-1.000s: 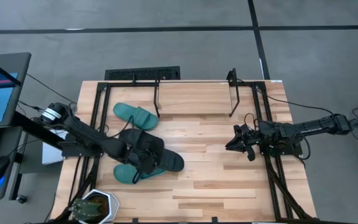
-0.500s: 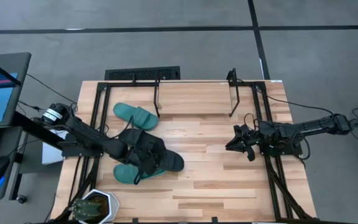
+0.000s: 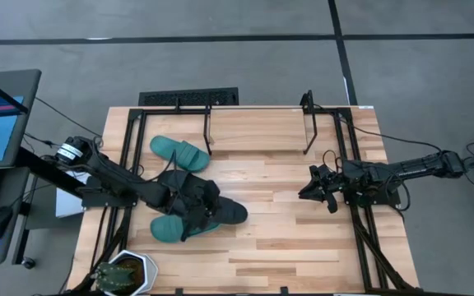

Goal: Pick and place slides into the shelf
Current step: Put the right black slipper on the shelf

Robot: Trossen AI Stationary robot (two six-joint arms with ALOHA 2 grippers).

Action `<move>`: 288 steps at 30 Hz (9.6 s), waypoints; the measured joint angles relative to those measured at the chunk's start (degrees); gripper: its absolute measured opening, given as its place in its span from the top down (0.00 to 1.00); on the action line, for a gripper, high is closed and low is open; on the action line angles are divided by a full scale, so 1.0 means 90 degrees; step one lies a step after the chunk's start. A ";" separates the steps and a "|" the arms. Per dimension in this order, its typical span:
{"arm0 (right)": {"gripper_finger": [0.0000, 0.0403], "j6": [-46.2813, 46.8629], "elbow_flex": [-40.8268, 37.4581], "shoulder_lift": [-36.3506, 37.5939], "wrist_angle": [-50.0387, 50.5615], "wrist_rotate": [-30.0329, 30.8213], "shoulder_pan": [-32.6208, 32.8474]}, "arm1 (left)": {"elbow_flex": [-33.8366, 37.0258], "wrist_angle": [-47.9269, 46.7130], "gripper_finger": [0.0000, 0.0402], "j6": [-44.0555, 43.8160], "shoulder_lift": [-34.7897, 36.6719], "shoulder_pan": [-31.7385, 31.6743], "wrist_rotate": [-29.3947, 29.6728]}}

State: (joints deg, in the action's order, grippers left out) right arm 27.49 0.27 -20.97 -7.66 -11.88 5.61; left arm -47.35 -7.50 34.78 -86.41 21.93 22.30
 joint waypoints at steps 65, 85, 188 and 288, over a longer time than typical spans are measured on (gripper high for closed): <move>0.85 -0.0001 0.0002 -0.0002 0.0123 0.0000 0.0000 | -0.8063 -0.3426 1.00 0.0822 -0.2226 -0.2559 0.5746; 0.85 0.0000 0.0001 -0.0002 0.0381 0.0000 -0.0001 | -0.9488 -0.4964 1.00 -0.0134 -0.4158 -0.2630 0.5970; 0.85 0.0000 0.0002 -0.0002 0.0563 0.0000 -0.0002 | -0.8978 -0.9108 0.77 -0.5988 -0.5719 -0.4197 0.3546; 0.85 -0.0001 0.0002 0.0000 0.0563 0.0017 -0.0001 | -0.7096 -0.4211 0.99 -0.1570 -0.0518 -0.3646 -0.0915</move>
State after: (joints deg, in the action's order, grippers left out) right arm 27.48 0.30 -20.97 -2.59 -11.73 5.60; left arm -111.22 -45.40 20.65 -91.07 -10.89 14.06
